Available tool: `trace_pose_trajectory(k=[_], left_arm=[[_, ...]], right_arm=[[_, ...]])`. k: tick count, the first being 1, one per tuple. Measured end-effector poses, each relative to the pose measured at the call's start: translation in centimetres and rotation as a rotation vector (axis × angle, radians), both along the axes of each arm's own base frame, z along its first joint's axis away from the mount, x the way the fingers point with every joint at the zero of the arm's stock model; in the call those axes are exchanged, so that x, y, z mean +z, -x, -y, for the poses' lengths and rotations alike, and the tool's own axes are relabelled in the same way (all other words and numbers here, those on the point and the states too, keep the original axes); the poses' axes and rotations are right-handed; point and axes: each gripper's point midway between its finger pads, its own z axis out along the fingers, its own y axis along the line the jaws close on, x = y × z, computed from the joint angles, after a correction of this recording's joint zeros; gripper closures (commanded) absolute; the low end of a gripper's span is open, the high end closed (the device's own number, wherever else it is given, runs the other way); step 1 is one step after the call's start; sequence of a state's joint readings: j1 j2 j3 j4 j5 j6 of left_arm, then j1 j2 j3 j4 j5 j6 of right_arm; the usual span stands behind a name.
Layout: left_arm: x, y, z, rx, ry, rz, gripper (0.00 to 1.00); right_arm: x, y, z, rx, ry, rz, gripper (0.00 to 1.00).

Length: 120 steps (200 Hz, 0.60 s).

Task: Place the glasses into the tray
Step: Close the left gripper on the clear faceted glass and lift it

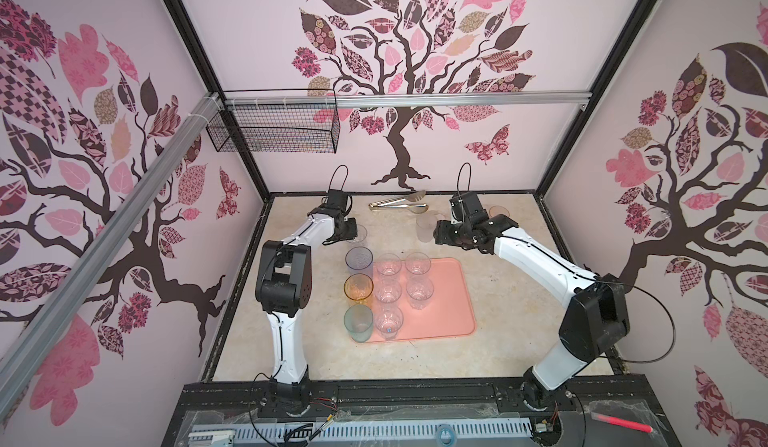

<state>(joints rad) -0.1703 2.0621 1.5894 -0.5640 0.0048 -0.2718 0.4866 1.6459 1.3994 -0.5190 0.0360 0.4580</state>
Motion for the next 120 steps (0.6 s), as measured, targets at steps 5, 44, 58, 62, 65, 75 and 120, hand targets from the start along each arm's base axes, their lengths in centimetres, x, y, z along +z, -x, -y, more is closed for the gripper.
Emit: trace_pose_trajectory(k=[5,44,58,62,65,75,120], left_arm=[[0.0,0.0,0.0,0.002,0.002,0.002,0.75],[0.3,-0.2,0.0,0.022,0.016,0.01,0.91],[0.6,-0.3,0.0,0.031,0.018,0.021,0.95],[0.7,-0.3,0.0,0.032,0.019,0.023,0.96],[0.8,-0.3,0.0,0.032,0.019,0.024,0.97],[1.0,-0.3,-0.1,0.036,0.019,0.028,1.0],[3.6,0.0,-0.6,0.064,0.015,0.077,1.0]], right_arm=[[-0.1,0.1,0.0,0.0,-0.003,-0.001,0.36],[0.5,1.4,0.4,-0.01,-0.032,0.014,0.35],[1.1,1.6,0.5,-0.016,-0.045,0.026,0.35],[1.2,1.6,0.5,-0.016,-0.048,0.03,0.35],[1.3,1.6,0.5,-0.017,-0.051,0.033,0.35],[1.6,1.7,0.5,-0.019,-0.059,0.041,0.35],[2.3,2.3,0.5,-0.022,-0.093,0.057,0.35]])
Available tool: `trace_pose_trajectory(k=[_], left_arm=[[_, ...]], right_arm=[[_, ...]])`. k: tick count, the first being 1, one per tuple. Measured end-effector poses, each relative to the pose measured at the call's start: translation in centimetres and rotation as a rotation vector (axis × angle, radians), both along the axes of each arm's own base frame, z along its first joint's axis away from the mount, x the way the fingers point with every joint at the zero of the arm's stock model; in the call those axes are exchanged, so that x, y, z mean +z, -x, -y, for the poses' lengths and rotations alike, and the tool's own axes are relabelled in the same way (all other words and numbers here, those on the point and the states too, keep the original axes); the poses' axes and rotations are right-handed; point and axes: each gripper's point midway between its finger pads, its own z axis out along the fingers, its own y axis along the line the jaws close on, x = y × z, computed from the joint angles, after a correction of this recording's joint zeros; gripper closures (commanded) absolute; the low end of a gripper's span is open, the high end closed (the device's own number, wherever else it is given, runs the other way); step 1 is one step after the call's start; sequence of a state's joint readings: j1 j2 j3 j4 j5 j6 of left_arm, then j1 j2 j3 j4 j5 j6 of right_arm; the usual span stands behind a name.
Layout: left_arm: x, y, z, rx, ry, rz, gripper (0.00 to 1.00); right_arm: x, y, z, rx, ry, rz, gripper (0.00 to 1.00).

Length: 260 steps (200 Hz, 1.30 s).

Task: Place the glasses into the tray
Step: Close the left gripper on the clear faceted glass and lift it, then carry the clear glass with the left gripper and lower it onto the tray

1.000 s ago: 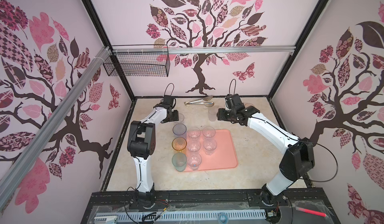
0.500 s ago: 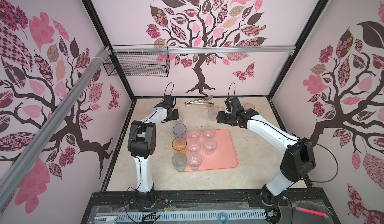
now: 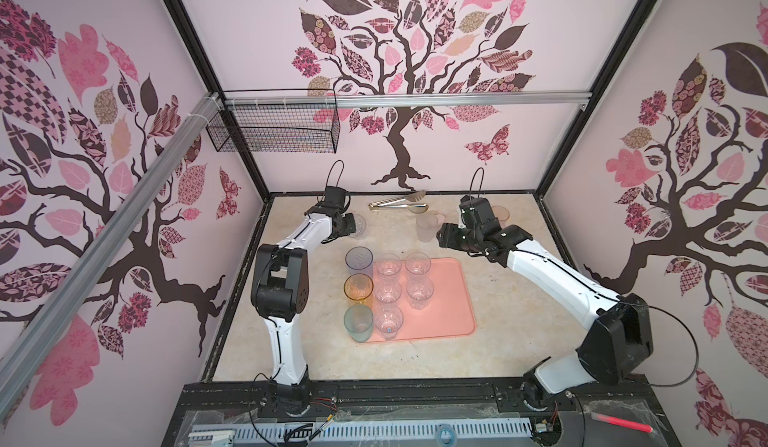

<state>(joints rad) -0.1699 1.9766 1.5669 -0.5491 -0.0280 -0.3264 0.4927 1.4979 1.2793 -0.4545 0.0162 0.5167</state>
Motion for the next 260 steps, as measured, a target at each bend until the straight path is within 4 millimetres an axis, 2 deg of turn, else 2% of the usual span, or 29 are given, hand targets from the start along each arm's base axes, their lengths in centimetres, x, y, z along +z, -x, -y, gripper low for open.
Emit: trace_pose_trajectory(k=[21,58,75,93,112,131,146,171,192,214,231,260], left_arm=[[3.5,0.6,-0.5,0.025,0.0,0.068,1.0],[12.6,2.3,-1.3,0.069,0.031,0.26,1.0],[15.5,3.4,-0.9,0.064,0.044,0.32,1.0],[17.3,5.1,1.8,0.005,0.031,0.348,1.0],[17.9,7.9,7.7,-0.143,0.038,0.343,1.0],[17.5,11.5,13.8,-0.311,0.053,0.308,1.0],[16.6,15.2,18.2,-0.452,0.055,0.262,1.0],[14.9,21.3,23.1,-0.645,0.054,0.189,1.0],[12.6,25.6,24.4,-0.743,0.04,0.115,1.0],[9.3,28.2,24.4,-0.785,0.01,0.023,1.0],[6.7,28.8,24.5,-0.787,-0.025,-0.047,1.0],[3.5,28.4,24.5,-0.769,-0.093,-0.115,1.0]], right_arm=[[-0.1,0.1,-0.2,0.006,-0.007,-0.003,0.34],[-0.9,0.5,-0.2,0.009,-0.004,-0.019,0.33],[-1.3,0.7,0.0,0.008,0.003,-0.025,0.33],[-1.2,1.1,0.6,0.0,0.004,-0.022,0.33],[-0.9,1.3,1.7,-0.022,-0.004,-0.008,0.33],[-1.1,1.0,4.0,-0.076,-0.009,-0.009,0.33],[-1.4,0.6,5.5,-0.118,-0.003,-0.013,0.33],[-1.8,0.6,6.5,-0.152,0.008,-0.012,0.32],[-2.3,1.3,7.0,-0.166,0.012,-0.019,0.32],[-2.8,1.7,7.9,-0.197,0.002,-0.029,0.32],[-3.2,1.9,8.1,-0.207,-0.008,-0.037,0.32],[-4.1,2.4,8.1,-0.203,-0.011,-0.062,0.32]])
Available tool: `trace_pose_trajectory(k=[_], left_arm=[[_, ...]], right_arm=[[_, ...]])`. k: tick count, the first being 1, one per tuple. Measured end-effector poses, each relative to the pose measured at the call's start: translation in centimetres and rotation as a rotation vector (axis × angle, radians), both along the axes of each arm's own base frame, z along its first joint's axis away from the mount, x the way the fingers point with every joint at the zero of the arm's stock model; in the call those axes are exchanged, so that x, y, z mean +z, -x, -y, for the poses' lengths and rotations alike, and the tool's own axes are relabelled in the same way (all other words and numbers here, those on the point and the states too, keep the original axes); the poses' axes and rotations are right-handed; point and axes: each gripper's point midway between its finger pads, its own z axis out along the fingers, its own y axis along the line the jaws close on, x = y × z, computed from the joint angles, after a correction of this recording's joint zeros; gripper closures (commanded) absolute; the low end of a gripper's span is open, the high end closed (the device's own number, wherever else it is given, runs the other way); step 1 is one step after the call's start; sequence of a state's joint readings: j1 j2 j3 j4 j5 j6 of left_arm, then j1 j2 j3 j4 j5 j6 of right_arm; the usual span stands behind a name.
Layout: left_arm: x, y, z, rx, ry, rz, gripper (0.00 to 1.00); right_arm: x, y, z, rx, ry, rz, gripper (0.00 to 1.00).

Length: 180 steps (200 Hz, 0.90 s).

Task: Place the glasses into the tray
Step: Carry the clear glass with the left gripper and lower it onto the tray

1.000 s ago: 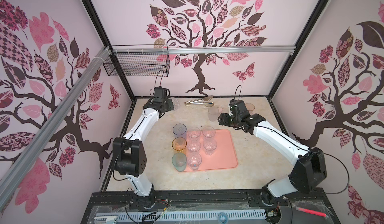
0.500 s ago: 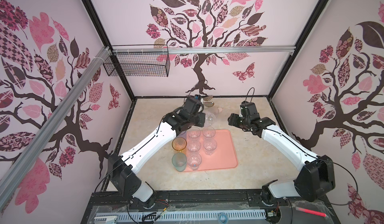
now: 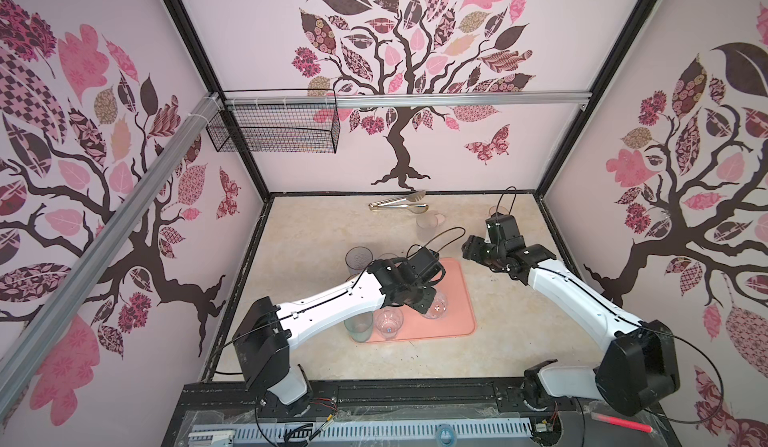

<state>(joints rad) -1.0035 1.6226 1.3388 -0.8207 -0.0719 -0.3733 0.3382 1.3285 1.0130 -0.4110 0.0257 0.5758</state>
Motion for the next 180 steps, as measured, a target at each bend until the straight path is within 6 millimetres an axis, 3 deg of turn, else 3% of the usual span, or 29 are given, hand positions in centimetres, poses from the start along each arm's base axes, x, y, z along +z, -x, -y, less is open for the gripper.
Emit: trace_pose_trajectory(k=[62,119,180], left_arm=[[-3.0,1.3,-1.5,0.016,-0.079,-0.037,1.0],[-3.7,1.1,-2.1,0.044,-0.115,-0.018,1.0],[-5.8,1.2,-2.2,0.035,-0.175,-0.037,1.0]], right_arm=[[-0.3,0.9,0.0,0.014,-0.011,-0.003,0.32],[-0.7,1.2,-0.7,0.038,-0.042,-0.021,0.32],[-0.7,1.2,-1.0,0.046,-0.061,-0.022,0.32]])
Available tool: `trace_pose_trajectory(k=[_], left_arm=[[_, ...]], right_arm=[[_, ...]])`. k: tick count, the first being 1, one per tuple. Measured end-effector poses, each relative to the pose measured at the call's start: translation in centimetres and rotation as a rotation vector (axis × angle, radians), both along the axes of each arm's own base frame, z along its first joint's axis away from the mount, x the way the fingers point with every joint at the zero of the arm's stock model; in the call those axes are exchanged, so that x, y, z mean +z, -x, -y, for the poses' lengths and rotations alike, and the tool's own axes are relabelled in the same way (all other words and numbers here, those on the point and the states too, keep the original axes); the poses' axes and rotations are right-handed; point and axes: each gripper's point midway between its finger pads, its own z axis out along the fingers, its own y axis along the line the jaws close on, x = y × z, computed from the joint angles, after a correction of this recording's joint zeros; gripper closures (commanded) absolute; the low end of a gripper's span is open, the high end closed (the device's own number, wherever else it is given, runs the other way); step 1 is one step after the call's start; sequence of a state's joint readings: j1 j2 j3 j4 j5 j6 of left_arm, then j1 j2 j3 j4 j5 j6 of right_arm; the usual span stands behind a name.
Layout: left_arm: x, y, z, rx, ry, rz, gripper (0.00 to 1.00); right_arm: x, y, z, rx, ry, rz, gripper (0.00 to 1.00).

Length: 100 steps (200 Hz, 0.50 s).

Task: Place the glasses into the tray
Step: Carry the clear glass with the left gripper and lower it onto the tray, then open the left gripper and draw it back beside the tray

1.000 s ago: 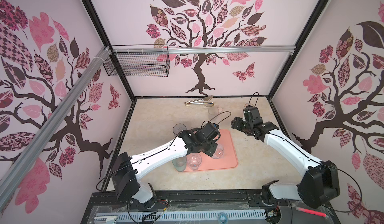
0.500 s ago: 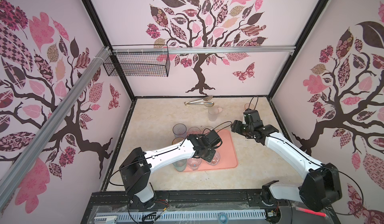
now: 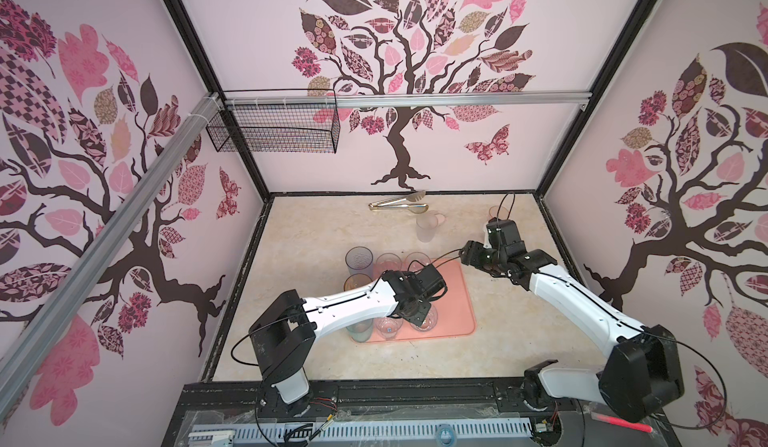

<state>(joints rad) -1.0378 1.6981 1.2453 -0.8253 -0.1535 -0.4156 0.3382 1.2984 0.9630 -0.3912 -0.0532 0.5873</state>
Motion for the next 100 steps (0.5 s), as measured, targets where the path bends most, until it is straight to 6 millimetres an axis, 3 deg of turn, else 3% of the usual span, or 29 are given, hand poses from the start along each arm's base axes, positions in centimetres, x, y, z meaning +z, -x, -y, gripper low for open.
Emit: trace_pose_trajectory(k=[45,100], left_arm=[[-0.6,0.26,-0.03,-0.015,-0.025,-0.005,0.98],[-0.66,0.29,-0.27,-0.026,-0.04,-0.004,0.76]], right_arm=[[0.02,0.0,-0.45,0.013,-0.008,0.002,0.32],[0.12,-0.08,-0.59,0.01,-0.019,0.004,0.32]])
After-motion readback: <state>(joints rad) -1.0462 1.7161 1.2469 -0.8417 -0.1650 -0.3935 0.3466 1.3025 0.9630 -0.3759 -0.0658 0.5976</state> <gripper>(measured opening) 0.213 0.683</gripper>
